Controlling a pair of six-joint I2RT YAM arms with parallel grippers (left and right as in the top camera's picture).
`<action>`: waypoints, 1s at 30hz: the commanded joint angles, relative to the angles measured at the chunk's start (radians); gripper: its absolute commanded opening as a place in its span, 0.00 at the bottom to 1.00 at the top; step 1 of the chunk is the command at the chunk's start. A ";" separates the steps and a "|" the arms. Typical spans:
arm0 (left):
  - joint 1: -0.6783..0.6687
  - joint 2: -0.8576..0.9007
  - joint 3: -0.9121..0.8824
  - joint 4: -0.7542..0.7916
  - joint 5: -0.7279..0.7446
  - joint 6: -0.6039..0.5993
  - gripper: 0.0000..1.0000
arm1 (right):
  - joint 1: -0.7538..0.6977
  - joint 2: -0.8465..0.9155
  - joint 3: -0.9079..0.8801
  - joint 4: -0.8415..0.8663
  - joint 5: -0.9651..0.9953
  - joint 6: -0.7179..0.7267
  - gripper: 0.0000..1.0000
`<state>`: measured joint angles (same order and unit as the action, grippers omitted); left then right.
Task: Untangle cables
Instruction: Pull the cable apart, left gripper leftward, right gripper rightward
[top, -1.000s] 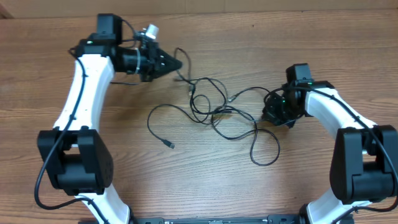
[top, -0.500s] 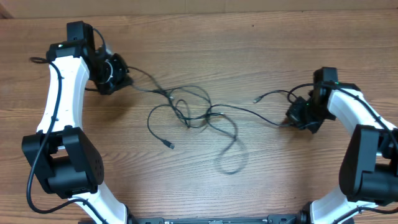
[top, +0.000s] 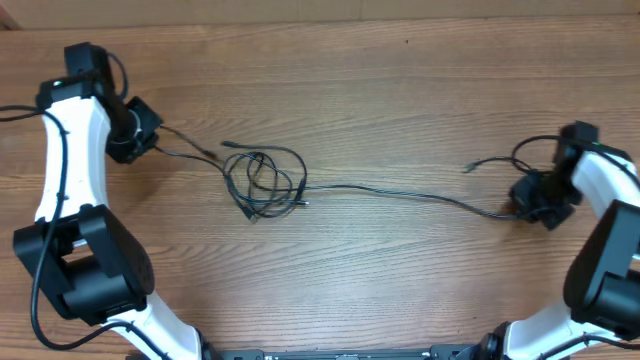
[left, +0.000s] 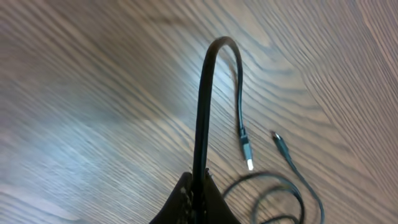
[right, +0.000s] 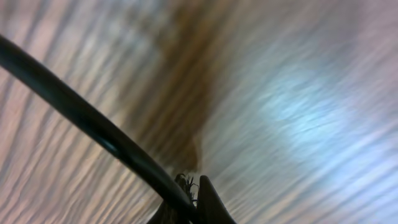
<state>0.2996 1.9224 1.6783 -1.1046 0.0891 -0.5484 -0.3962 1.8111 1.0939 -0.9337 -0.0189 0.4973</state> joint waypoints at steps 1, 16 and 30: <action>0.051 -0.013 0.017 0.001 -0.043 -0.020 0.04 | -0.107 0.002 0.018 0.005 0.051 0.029 0.04; 0.143 -0.013 0.000 0.009 0.197 0.001 0.04 | -0.430 0.002 0.018 0.034 -0.298 0.085 0.04; -0.044 -0.013 -0.041 0.078 0.276 0.071 0.04 | -0.212 0.002 0.024 0.007 -0.378 -0.066 0.65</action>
<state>0.3038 1.9224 1.6421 -1.0367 0.3416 -0.5255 -0.6559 1.8111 1.0943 -0.9279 -0.3687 0.4843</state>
